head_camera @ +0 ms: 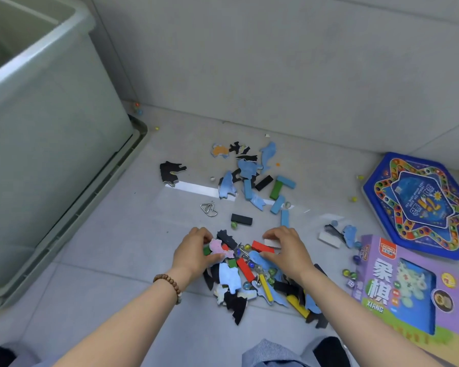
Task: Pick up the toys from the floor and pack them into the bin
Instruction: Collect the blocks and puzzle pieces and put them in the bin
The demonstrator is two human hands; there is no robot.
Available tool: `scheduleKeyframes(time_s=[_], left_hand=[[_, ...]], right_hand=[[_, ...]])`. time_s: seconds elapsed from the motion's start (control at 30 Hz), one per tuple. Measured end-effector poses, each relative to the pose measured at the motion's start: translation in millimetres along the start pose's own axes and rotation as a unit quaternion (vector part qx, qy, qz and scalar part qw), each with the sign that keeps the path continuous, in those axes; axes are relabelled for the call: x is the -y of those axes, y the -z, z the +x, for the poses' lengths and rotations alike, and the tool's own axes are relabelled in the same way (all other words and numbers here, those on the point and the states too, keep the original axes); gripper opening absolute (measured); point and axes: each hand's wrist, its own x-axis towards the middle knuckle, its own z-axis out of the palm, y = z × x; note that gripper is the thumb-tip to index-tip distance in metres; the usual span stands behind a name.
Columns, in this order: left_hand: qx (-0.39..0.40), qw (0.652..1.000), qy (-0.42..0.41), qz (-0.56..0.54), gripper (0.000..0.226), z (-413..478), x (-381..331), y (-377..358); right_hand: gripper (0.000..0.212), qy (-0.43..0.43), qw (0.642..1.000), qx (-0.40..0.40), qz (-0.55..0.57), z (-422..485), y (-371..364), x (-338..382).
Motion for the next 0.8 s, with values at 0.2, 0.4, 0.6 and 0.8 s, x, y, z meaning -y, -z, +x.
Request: scheduleKeyframes(time_s=[0.2, 0.4, 0.6, 0.8], left_hand=[[0.004, 0.997, 0.002, -0.075, 0.038, 6, 1, 4], [-0.016, 0.983, 0.033, -0.18, 0.021, 12, 2, 8], [0.015, 0.919, 0.08, -0.386, 0.015, 13, -20, 23], [0.168, 0.789, 0.132, -0.576, 0.038, 6, -41, 17]], right_hand=[[0.034, -0.003, 1.0, -0.013, 0.008, 3, 2, 1], [0.022, 0.014, 1.0, -0.023, -0.005, 7, 2, 2], [0.017, -0.018, 0.998, -0.048, 0.028, 11, 0, 10], [0.007, -0.043, 0.954, -0.023, 0.297, 12, 9, 52]])
